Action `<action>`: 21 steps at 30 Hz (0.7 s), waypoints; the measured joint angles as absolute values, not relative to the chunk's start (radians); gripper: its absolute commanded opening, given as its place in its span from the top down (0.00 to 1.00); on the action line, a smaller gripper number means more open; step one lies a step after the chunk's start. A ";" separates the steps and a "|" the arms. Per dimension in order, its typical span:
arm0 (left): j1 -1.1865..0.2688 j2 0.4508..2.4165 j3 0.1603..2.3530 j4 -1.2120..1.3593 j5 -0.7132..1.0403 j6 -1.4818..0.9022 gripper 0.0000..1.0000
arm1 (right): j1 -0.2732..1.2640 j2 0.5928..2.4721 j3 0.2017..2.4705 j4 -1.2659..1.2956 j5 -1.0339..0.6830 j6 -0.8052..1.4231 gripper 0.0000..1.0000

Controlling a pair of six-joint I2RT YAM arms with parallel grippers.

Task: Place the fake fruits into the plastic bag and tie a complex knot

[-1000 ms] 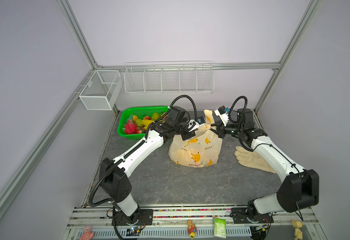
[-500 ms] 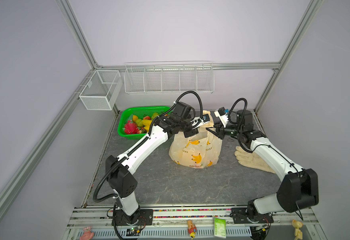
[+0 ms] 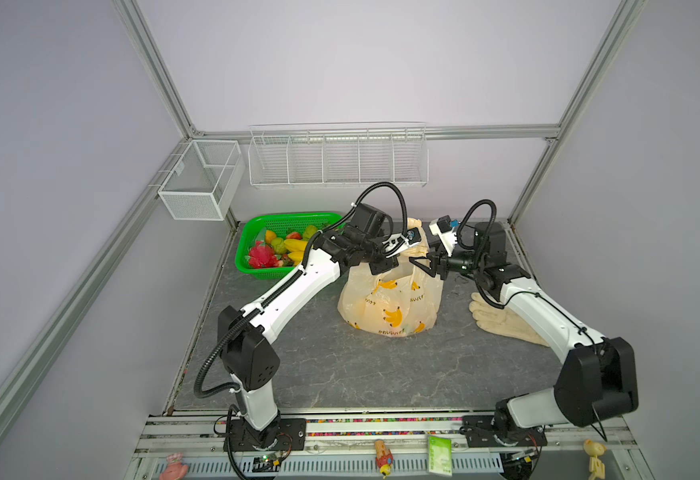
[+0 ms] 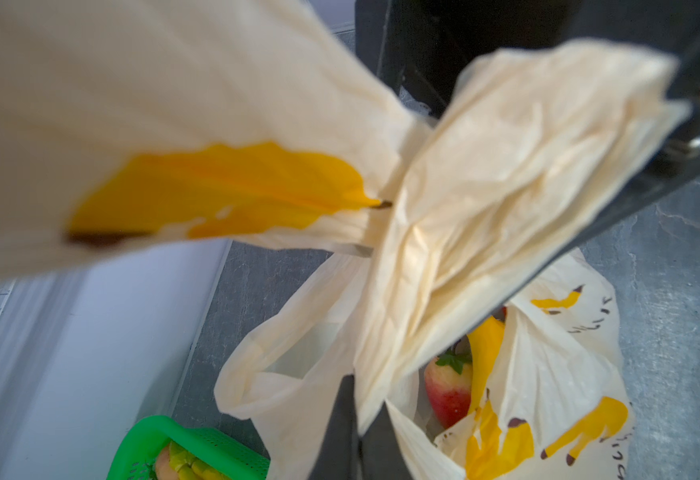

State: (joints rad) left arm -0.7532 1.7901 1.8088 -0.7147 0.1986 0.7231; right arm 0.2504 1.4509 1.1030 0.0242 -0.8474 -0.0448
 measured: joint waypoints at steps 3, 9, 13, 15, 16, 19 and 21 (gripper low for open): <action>-0.753 1.793 1.815 -0.716 0.198 0.711 1.00 | 0.250 1.451 1.098 0.033 -0.853 -0.039 0.45; -0.753 1.810 1.844 -0.715 0.200 0.682 1.00 | 0.250 1.447 1.074 0.080 -0.855 -0.022 0.40; -0.753 1.819 1.850 -0.716 0.199 0.666 1.00 | 0.250 1.443 1.060 0.120 -0.857 -0.002 0.38; -0.753 1.825 1.852 -0.717 0.199 0.663 1.00 | 0.250 1.439 1.055 0.137 -0.857 0.004 0.37; -0.753 1.828 1.854 -0.717 0.199 0.663 1.00 | 0.250 1.436 1.053 0.147 -0.856 0.010 0.37; -0.753 1.835 1.855 -0.717 0.199 0.663 1.00 | 0.250 1.435 1.050 0.176 -0.854 0.028 0.37; -0.754 1.838 1.855 -0.717 0.199 0.663 1.00 | 0.250 1.435 1.047 0.199 -0.853 0.043 0.38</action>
